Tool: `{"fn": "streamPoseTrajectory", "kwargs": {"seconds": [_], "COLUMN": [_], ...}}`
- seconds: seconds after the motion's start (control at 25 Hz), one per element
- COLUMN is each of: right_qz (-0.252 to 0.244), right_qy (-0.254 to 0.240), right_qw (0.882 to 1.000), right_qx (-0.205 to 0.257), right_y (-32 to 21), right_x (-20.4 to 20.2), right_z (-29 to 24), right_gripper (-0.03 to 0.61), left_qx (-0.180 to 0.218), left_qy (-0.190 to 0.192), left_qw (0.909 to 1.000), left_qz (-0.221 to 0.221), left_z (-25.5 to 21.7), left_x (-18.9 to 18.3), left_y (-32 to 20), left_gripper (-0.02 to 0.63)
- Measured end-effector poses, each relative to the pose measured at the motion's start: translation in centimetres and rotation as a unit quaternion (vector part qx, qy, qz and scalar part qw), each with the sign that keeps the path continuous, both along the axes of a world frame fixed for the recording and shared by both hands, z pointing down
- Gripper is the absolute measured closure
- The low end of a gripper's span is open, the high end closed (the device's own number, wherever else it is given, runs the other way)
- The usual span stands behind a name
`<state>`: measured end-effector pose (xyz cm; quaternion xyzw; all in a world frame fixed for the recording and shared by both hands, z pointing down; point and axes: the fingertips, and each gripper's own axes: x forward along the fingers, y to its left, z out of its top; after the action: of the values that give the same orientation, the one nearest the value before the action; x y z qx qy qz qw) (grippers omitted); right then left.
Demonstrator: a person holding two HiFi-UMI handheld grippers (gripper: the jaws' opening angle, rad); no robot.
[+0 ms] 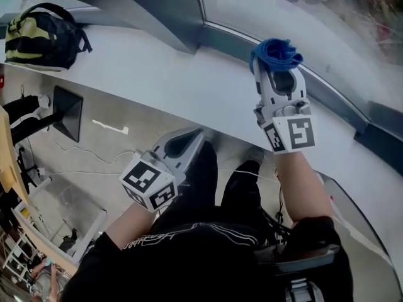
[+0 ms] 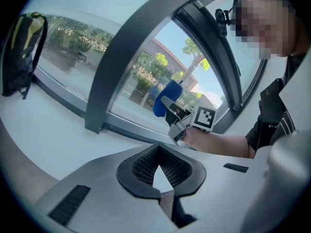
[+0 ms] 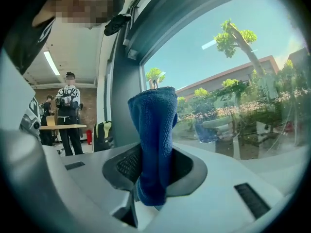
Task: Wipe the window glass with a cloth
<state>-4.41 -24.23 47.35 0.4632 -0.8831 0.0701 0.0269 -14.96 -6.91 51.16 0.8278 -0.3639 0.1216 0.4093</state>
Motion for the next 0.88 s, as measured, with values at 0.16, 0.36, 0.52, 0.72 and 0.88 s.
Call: {"fn": "streamPoseTrajectory", "kwargs": {"seconds": [0.16, 0.36, 0.52, 0.72, 0.88], "right_qz": [-0.04, -0.057, -0.057, -0.038, -0.042], "right_qy": [0.021, 0.047, 0.038, 0.051, 0.069], "right_qw": [0.999, 0.997, 0.997, 0.997, 0.995], "right_qx": [-0.005, -0.022, -0.036, -0.052, -0.06], "right_y": [-1.5, -3.7, -5.6, -7.6, -8.1], "right_x": [-5.4, -9.7, -11.8, -11.9, -11.9], "right_z": [2.5, 6.6, 9.2, 11.9, 13.3], "right_gripper": [0.485, 0.485, 0.485, 0.485, 0.485], "left_qx": [-0.008, -0.019, -0.018, -0.011, -0.004], "left_qy": [-0.002, -0.011, -0.028, -0.032, -0.027], "left_qw": [0.9996, 0.9993, 0.9991, 0.999, 0.9992], "left_qz": [-0.027, -0.03, -0.025, -0.031, -0.028], "left_z": [1.0, 1.6, 1.9, 2.3, 2.2], "left_x": [-4.2, -7.4, -9.2, -10.0, -9.5], "left_y": [-0.3, 0.2, 0.2, -1.3, -2.0], "left_gripper": [0.609, 0.609, 0.609, 0.609, 0.609]}}
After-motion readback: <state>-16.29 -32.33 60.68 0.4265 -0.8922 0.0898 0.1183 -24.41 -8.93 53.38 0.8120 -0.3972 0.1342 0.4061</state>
